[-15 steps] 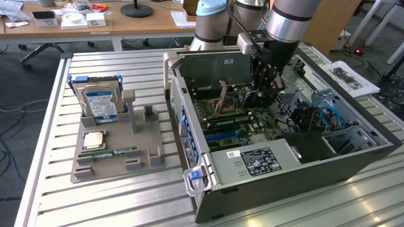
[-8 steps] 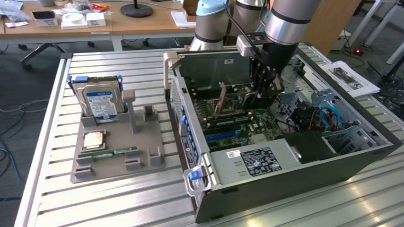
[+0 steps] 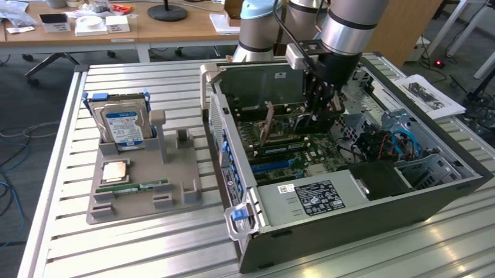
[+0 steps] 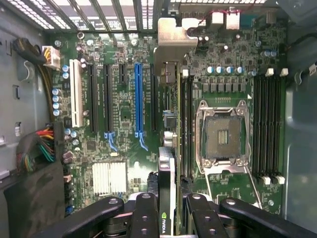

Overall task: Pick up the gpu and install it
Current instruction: 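Insert the gpu into the slot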

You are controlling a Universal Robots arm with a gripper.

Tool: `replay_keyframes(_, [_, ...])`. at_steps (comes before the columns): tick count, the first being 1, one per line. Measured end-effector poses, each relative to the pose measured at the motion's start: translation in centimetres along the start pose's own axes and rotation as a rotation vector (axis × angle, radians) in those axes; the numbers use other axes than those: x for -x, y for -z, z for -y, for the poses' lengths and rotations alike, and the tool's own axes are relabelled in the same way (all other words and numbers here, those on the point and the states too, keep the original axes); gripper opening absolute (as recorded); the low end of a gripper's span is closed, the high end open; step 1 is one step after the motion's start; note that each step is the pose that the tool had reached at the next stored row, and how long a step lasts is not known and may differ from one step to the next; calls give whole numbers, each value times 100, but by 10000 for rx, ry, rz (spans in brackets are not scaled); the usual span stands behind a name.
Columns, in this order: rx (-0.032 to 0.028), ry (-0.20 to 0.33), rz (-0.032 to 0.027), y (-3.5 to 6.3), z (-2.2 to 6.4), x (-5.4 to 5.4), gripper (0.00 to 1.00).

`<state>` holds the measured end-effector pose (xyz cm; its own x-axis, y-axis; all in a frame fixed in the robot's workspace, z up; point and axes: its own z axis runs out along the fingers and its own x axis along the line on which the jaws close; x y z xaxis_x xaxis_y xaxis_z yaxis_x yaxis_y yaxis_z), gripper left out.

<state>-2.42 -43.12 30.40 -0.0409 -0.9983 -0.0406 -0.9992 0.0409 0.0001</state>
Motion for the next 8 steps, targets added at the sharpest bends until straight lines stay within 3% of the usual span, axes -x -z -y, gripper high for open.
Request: replay_keyframes(8, [0, 1, 0, 0, -38, -2, 27])
